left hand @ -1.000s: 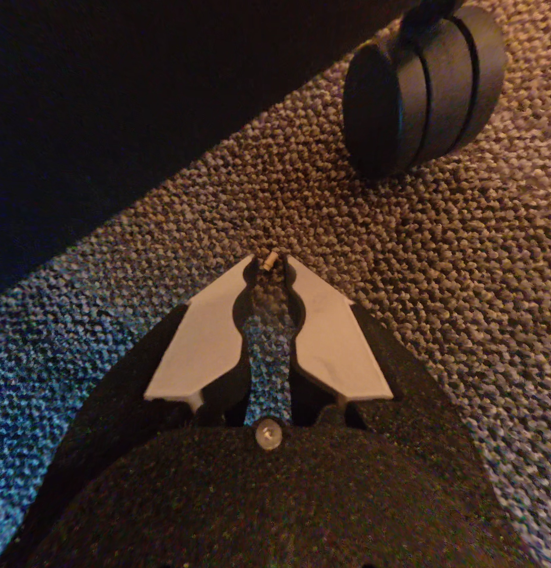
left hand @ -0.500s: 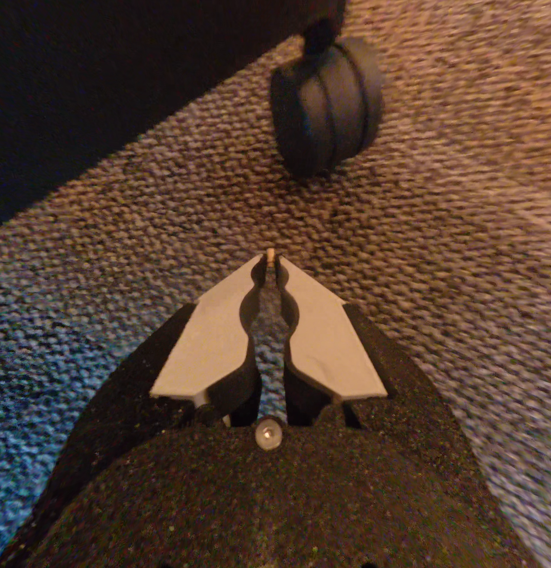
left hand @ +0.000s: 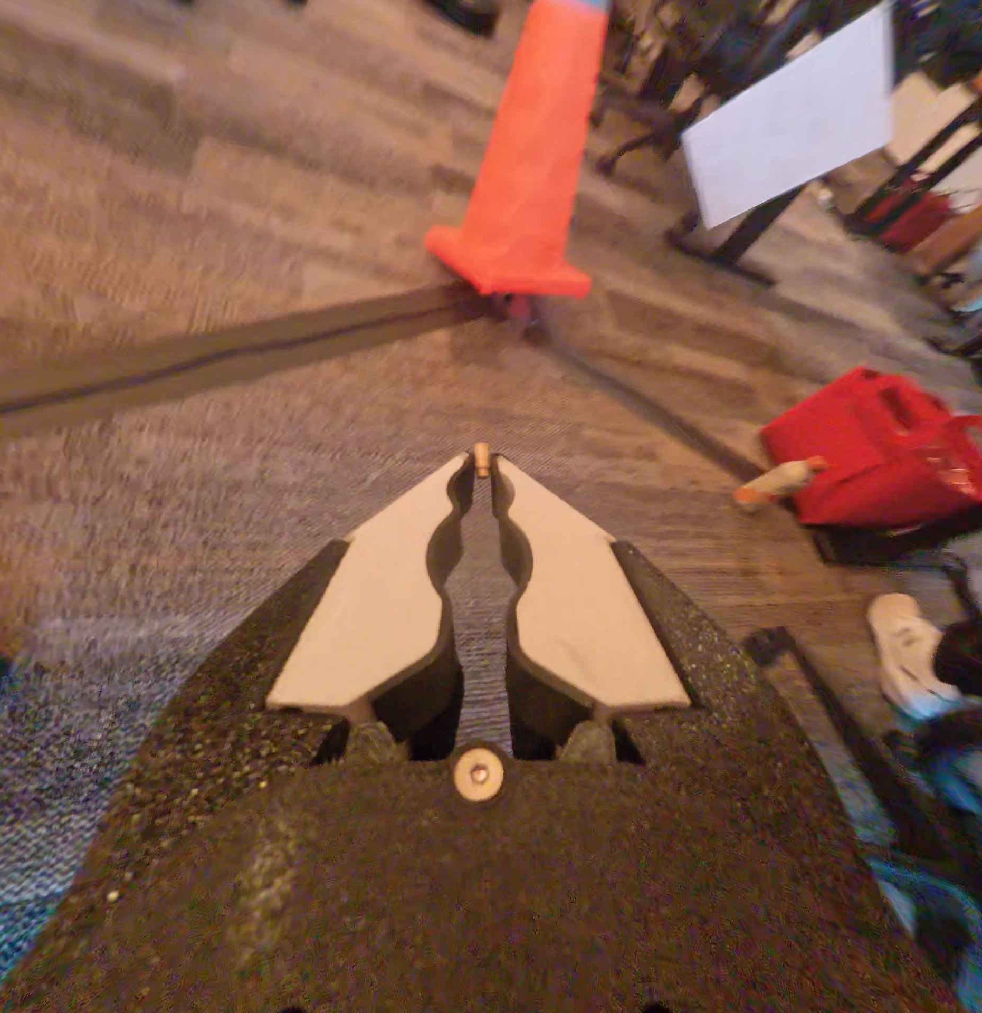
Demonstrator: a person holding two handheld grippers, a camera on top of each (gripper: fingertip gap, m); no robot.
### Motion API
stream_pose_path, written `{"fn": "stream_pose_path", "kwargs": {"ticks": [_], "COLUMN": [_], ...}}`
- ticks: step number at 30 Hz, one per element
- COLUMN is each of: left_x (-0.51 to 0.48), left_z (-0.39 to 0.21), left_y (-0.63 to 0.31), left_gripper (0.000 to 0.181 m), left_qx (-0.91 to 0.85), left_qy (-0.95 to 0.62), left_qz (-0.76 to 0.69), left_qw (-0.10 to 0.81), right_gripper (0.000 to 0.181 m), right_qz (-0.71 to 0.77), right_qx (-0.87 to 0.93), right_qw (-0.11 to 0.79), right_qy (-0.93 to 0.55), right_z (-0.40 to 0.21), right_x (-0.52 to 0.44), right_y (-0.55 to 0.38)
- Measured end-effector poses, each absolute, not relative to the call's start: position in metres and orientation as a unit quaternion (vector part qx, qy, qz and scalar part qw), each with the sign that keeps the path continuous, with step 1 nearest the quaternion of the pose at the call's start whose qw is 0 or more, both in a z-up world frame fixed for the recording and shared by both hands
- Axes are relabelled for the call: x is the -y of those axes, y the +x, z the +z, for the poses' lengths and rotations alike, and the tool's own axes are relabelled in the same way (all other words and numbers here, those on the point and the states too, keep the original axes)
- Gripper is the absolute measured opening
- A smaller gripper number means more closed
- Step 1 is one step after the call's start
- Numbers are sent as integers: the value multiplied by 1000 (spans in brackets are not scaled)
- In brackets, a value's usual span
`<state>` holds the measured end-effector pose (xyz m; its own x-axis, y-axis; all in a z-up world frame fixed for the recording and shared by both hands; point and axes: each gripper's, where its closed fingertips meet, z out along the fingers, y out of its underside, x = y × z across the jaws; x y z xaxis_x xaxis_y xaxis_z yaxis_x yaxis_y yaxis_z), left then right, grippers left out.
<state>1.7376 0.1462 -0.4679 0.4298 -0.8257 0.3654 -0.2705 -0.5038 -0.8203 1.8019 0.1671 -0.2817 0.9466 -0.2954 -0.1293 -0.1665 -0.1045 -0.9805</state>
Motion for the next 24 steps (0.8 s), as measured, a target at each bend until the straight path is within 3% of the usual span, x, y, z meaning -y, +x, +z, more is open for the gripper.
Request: {"fn": "stream_pose_path", "kwargs": {"ticks": [7, 10, 17, 24], "left_x": [-23, 34, 112, 102], "left_z": [-179, -85, 56, 85], "left_y": [1651, 1589, 1412, 1105], "left_gripper": [5, 5, 6, 5], "left_qx": [-395, -415, -407, -258], "left_qy": [-728, -707, -674, -732], "left_qz": [-426, -441, -440, -278], "left_qw": [364, 366, 432, 565], "right_gripper": [95, 95, 94, 93], "right_qz": [-52, -33, 39, 110], "right_qx": [-97, -38, 73, 194], "right_qw": [681, 668, 610, 615], "right_qy": [-724, -742, -788, -756], "right_z": [-7, 74, 128, 140], "right_x": [-88, -35, 69, 82], "right_y": [1714, 1660, 1507, 1255]}}
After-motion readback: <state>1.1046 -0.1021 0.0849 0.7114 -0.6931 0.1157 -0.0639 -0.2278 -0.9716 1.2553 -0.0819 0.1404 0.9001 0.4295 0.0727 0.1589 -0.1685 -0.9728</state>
